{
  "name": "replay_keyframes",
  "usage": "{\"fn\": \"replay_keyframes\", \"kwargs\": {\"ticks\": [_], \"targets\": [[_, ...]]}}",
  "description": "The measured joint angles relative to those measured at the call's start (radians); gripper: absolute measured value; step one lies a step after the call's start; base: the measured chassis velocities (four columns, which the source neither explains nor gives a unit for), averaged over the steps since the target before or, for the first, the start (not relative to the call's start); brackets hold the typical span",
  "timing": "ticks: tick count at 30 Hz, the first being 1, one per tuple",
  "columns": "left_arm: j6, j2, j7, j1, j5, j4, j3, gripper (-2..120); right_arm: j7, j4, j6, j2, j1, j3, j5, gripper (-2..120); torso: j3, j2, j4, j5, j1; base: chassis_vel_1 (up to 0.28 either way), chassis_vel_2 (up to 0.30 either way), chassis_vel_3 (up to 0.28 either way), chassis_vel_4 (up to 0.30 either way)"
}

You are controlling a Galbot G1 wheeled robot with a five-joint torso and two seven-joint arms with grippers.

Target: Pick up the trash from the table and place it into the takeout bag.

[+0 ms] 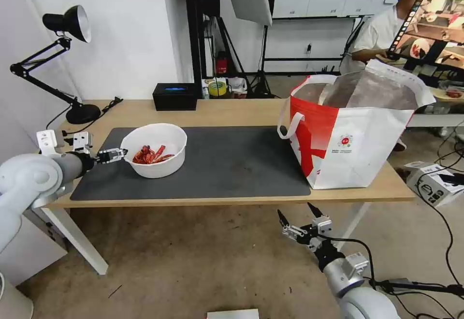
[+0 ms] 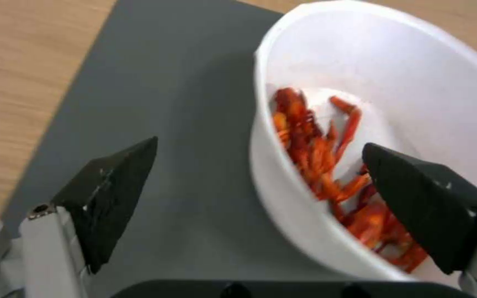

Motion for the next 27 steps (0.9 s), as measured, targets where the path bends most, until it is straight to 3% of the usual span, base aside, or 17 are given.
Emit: {"fn": "replay_keyframes", "kwargs": {"ticks": [27], "targets": [[0.04, -0.067, -0.008, -0.142, -0.017, 0.117, 0.151, 100, 0.0, 0.0, 0.0, 0.0, 0.0, 0.0, 0.0, 100, 0.0, 0.0, 0.0001, 0.0002, 0.0, 0.0, 0.0, 0.0, 0.0]]}}
